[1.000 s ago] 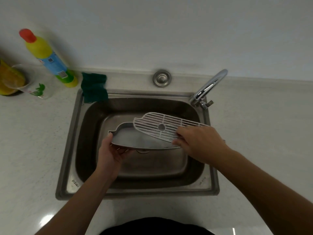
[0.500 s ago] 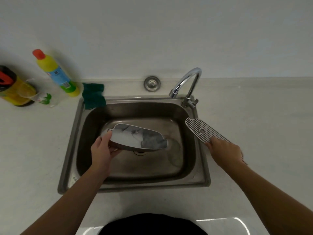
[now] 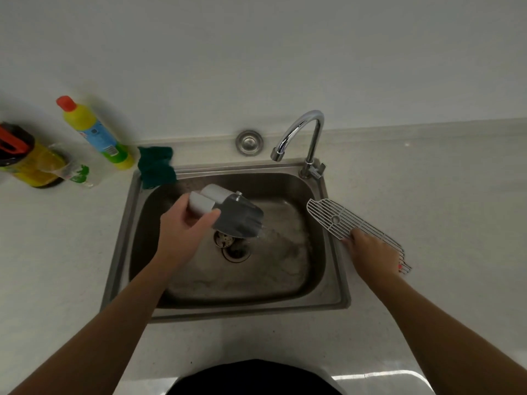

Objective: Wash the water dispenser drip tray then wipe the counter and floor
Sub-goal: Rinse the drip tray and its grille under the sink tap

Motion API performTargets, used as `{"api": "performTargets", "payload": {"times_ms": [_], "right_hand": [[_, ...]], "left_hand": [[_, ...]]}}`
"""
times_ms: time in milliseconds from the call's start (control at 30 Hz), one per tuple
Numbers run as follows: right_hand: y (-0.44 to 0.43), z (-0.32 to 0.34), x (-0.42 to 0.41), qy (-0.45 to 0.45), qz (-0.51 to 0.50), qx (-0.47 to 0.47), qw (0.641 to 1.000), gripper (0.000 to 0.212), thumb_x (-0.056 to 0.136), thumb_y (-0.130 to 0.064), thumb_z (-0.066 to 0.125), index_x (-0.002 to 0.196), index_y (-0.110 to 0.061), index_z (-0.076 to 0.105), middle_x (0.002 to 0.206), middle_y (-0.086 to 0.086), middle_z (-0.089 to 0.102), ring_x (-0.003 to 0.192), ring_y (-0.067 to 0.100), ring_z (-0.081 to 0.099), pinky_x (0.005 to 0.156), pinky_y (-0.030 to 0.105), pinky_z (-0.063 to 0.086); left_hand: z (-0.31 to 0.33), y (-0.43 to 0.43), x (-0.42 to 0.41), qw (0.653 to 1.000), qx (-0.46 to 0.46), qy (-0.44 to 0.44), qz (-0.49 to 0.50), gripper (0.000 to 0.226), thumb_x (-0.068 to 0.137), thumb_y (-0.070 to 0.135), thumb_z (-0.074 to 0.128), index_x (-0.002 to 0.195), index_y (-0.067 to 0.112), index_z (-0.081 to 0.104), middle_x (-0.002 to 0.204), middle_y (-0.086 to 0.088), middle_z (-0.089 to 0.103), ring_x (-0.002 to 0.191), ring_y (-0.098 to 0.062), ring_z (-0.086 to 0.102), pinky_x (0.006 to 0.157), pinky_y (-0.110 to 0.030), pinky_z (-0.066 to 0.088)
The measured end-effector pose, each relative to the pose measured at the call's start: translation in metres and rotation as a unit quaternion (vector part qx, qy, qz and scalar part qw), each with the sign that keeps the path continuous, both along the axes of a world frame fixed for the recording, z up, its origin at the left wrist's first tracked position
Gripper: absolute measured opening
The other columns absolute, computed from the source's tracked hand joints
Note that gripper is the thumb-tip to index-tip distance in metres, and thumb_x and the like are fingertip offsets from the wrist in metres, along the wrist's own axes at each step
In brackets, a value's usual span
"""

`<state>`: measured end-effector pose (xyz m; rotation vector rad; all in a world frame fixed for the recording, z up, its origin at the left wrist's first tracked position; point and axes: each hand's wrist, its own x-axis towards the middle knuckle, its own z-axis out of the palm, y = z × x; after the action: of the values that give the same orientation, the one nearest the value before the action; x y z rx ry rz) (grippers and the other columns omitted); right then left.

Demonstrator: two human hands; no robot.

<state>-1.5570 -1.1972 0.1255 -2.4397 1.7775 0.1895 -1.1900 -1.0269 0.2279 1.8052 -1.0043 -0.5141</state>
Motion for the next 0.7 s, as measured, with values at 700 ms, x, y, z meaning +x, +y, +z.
{"api": "performTargets", "payload": {"times_ms": [700], "right_hand": [[-0.08, 0.042, 0.111, -0.144, -0.004, 0.014, 0.989, 0.048, 0.099, -0.047, 0.052, 0.143, -0.033, 0.035, 0.108, 0.005, 0.058, 0.076, 0.023, 0.06, 0.067, 0.038, 0.048]], "left_hand": [[-0.04, 0.001, 0.022, 0.831, -0.035, 0.494, 0.253, 0.038, 0.096, 0.05, 0.06, 0.125, 0.025, 0.065, 0.126, -0.013, 0.067, 0.113, -0.031, 0.069, 0.071, -0.036, 0.064]]}}
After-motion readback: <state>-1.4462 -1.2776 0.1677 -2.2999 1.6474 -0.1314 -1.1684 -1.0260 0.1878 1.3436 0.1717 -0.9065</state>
